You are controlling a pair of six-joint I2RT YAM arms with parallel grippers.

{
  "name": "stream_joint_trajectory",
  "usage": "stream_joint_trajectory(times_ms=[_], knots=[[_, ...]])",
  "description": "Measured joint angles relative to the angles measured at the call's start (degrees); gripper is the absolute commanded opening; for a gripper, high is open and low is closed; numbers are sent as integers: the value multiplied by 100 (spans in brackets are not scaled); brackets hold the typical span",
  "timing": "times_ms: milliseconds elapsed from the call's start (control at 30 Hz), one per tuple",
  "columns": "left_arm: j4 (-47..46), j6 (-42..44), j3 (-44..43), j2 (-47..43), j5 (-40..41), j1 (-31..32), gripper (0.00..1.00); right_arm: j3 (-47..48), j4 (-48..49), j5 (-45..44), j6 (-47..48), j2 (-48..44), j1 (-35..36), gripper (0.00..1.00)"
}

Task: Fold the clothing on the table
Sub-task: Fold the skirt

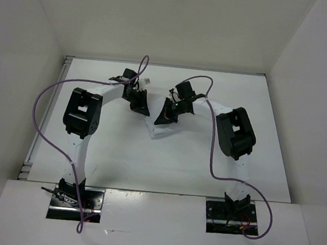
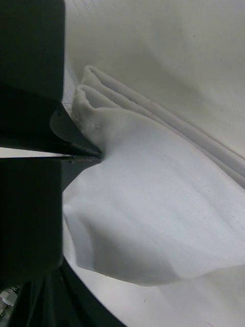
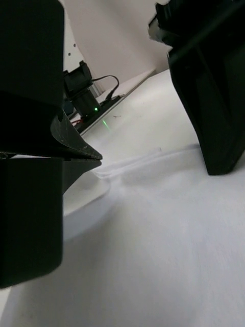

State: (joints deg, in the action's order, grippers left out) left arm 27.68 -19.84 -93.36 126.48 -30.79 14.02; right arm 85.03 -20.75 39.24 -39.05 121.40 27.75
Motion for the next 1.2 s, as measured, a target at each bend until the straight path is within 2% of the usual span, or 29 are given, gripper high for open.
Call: stream_joint_trajectory(times_ms=[500, 867, 967, 1000, 1067, 1100, 1200], knots=[[-122, -4, 66, 0, -42, 0, 8, -629, 85, 356, 59, -122, 4, 1], [-114, -2, 66, 0, -37, 0, 8, -671, 317, 553, 280, 330, 2, 1], [-109, 0, 66, -17, -50, 0, 14, -616, 221, 494, 361, 304, 2, 7], [-103, 4, 66, -33, -59, 0, 21, -590, 149, 433, 409, 269, 9, 11], [-61, 22, 87, -122, -70, 0, 27, -479, -107, 240, 516, 118, 15, 21], [-31, 39, 111, -199, -98, 2, 28, -433, -240, 114, 570, -9, 15, 31], [57, 94, 286, -706, -286, 7, 29, -243, -608, -376, 699, -697, -33, 41]])
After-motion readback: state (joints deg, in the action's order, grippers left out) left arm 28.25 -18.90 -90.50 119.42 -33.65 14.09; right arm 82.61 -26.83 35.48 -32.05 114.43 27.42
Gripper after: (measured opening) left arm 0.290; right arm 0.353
